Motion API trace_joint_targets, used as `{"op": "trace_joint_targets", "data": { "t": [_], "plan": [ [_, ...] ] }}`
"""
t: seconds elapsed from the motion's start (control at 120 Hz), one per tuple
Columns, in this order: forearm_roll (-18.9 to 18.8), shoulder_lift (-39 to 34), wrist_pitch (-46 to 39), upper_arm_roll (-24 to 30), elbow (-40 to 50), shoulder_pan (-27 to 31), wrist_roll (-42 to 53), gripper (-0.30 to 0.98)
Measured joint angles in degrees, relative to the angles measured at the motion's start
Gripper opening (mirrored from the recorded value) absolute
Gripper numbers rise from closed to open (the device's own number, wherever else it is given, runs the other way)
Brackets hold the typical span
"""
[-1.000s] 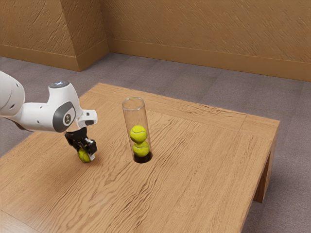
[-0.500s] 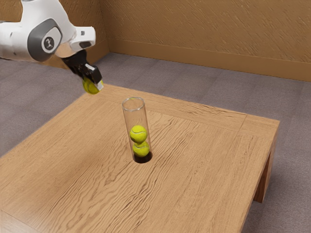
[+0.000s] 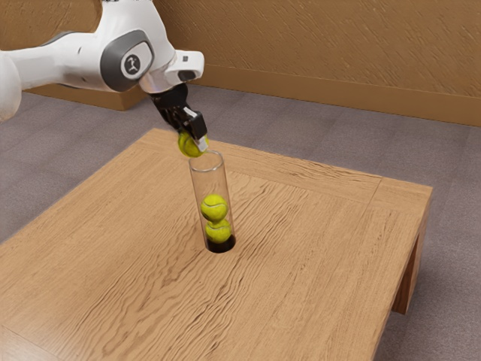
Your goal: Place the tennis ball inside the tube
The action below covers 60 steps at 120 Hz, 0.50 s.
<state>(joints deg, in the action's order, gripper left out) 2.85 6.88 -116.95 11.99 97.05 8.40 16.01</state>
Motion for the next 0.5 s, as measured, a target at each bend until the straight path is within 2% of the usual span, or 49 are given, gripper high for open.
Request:
{"op": "trace_joint_targets", "data": {
  "t": [0.342,0.5],
  "plan": [
    [-0.3,3.9,0.2,-0.1,-2.4,-1.0,-0.5,0.26],
    [0.3,4.3,0.4,-0.3,-2.9,-1.6,-0.5,0.45]
  ]
}}
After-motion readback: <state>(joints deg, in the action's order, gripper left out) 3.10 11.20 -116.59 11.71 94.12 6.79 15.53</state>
